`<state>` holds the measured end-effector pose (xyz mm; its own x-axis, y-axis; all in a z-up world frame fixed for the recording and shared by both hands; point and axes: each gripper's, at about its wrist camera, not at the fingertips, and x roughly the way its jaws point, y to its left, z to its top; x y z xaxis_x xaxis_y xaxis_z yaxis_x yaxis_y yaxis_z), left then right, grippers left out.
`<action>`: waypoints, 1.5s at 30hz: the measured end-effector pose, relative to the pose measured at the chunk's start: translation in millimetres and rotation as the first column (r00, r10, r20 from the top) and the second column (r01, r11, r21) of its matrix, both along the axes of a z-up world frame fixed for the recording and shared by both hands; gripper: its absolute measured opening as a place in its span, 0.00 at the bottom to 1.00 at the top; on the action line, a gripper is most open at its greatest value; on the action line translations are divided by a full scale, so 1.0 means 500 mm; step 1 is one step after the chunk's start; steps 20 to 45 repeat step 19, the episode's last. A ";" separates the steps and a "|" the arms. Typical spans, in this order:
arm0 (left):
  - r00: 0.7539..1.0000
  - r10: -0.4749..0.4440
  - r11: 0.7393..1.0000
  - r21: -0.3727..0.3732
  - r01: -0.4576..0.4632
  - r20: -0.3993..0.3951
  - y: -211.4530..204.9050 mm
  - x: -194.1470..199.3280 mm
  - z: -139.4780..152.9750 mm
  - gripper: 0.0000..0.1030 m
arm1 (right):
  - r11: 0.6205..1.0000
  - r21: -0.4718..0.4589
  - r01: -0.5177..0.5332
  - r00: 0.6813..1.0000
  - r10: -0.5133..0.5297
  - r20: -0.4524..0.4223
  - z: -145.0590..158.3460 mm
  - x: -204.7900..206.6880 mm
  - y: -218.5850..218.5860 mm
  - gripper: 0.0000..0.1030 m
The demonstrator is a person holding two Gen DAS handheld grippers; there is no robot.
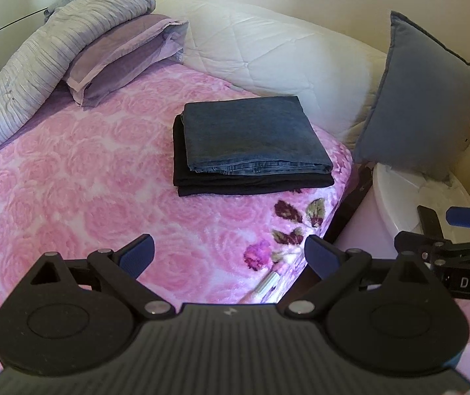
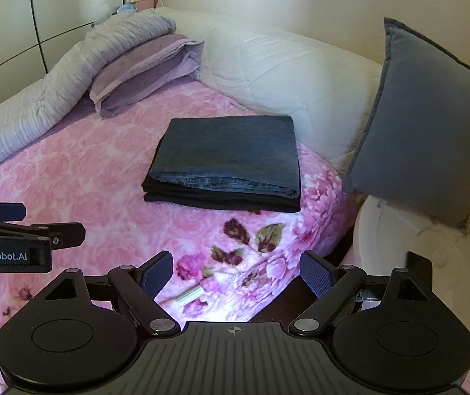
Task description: Fold clothes
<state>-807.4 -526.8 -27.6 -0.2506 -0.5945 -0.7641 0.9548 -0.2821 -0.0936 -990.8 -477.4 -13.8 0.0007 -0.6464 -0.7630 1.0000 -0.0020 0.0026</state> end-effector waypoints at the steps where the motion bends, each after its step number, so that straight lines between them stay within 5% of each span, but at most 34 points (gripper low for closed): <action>1: 1.000 0.002 1.000 -0.001 -0.002 0.000 0.001 -0.002 -0.001 0.93 | 1.000 0.002 -0.002 1.000 0.002 0.001 0.000 -0.002 -0.001 0.84; 45: 0.999 0.030 1.000 -0.001 -0.030 -0.010 0.006 -0.016 -0.009 0.94 | 0.999 0.021 -0.024 1.000 0.025 -0.007 -0.008 -0.031 -0.005 0.84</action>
